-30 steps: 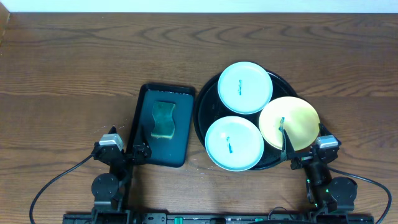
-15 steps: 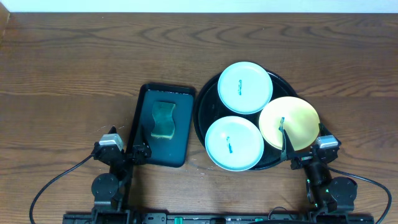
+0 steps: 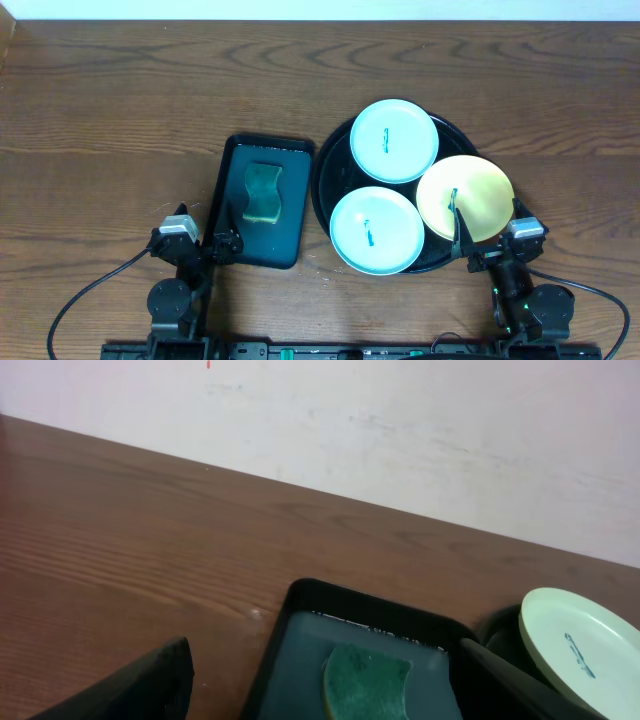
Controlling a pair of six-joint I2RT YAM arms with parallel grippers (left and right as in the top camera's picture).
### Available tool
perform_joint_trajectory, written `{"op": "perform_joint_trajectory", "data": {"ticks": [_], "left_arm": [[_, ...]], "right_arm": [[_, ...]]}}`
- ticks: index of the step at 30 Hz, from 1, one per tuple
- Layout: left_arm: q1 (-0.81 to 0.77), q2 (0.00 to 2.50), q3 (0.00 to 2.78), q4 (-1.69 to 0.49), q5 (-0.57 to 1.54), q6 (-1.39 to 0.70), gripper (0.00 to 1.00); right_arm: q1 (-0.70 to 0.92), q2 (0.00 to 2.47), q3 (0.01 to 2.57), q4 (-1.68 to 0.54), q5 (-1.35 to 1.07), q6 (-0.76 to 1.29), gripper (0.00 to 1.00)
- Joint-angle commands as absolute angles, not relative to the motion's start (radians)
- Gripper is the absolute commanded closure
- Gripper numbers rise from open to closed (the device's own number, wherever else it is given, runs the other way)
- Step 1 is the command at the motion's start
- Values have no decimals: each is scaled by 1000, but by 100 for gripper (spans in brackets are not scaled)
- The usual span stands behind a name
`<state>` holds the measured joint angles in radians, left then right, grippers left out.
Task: Clean dirty plates on tray and stack at the side
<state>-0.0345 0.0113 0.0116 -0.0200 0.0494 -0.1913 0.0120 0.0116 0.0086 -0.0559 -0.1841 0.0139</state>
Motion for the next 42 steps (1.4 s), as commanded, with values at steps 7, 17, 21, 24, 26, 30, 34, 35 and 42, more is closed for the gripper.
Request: {"op": "perform_joint_trajectory", "data": {"ticks": [7,17,21,24,26,30,34,35,42], "left_arm": [[-37,12,4,-68,33,-204,18],[-37,12,4,-59,130,-204,17],[-37,12,4,-31,240,-204,17],[-37,12,9,4,244,-212,18],[-37,13,36,5,244,-263,18],[-36,68,147,-1,243,-286,18],[-37,239,357,-177,253,-287,17],[-37,320,445,-263,255,-286,18],[-37,787,909,-593,311,-286,17]], "right_arm": [[20,7,6,-58,-181,2,1],[21,7,6,-30,-200,29,1],[21,7,6,30,-323,30,1],[21,7,7,41,-428,82,1],[21,9,11,42,-447,159,1],[21,40,76,6,-499,172,1],[21,144,223,-88,-503,171,1],[21,197,292,-138,-506,171,1],[20,607,719,-516,-504,133,1]]}}
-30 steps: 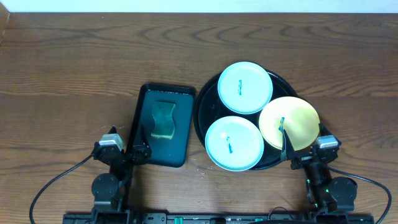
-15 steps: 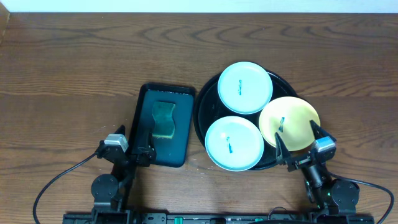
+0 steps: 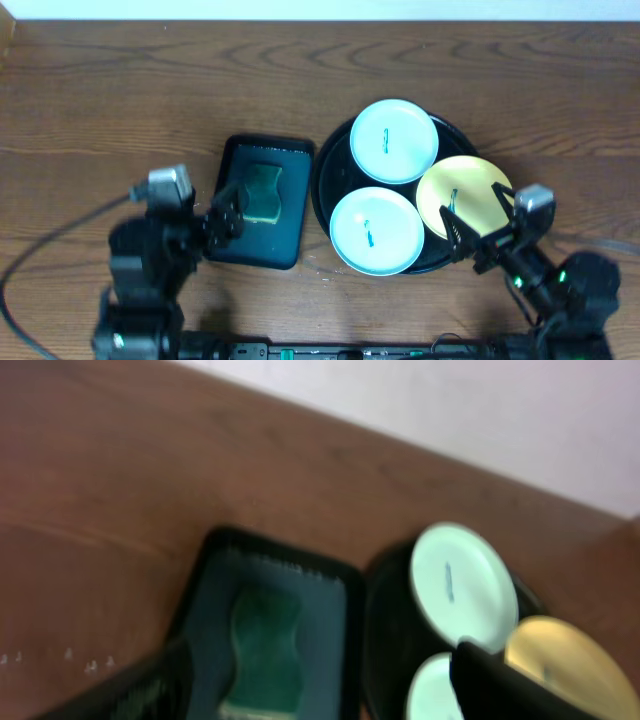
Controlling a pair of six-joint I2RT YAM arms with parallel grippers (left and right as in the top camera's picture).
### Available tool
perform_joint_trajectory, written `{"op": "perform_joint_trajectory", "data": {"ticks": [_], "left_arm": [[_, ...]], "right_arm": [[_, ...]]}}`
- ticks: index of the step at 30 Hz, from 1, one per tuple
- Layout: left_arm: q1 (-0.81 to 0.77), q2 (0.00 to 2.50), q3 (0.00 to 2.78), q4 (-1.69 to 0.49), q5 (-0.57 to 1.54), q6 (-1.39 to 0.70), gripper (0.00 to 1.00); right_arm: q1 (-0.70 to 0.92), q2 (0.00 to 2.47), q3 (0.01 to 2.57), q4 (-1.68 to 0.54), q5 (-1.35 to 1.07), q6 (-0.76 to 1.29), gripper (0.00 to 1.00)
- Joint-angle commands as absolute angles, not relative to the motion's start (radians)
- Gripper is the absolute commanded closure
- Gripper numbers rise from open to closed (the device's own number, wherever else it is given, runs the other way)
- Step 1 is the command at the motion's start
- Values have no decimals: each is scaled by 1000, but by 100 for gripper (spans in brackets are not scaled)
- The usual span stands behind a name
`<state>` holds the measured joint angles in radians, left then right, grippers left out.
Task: Clean dirty plates on tray and stack at the side
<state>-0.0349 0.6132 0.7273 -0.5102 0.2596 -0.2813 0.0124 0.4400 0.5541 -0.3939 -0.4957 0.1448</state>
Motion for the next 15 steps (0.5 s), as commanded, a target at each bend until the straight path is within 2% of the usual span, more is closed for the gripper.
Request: {"op": "perform_joint_trajectory", "data": {"ticks": [1,5,13,15], "left_arm": [[-37,831,952,-633,310,-285,17],[-37,987,1061,-765,311,-271,18],[-37,1157,1062,-860,399,-269,18],[-38,1199,1057,-859,374,-267,23]], "right_arm": [[20,659,768,-570,-497,133,1],[20,848,912,-690,-495,133,1],[20,1037,939,-714,-569,142,1],[21,1058,939,-727,-580,142,1]]}}
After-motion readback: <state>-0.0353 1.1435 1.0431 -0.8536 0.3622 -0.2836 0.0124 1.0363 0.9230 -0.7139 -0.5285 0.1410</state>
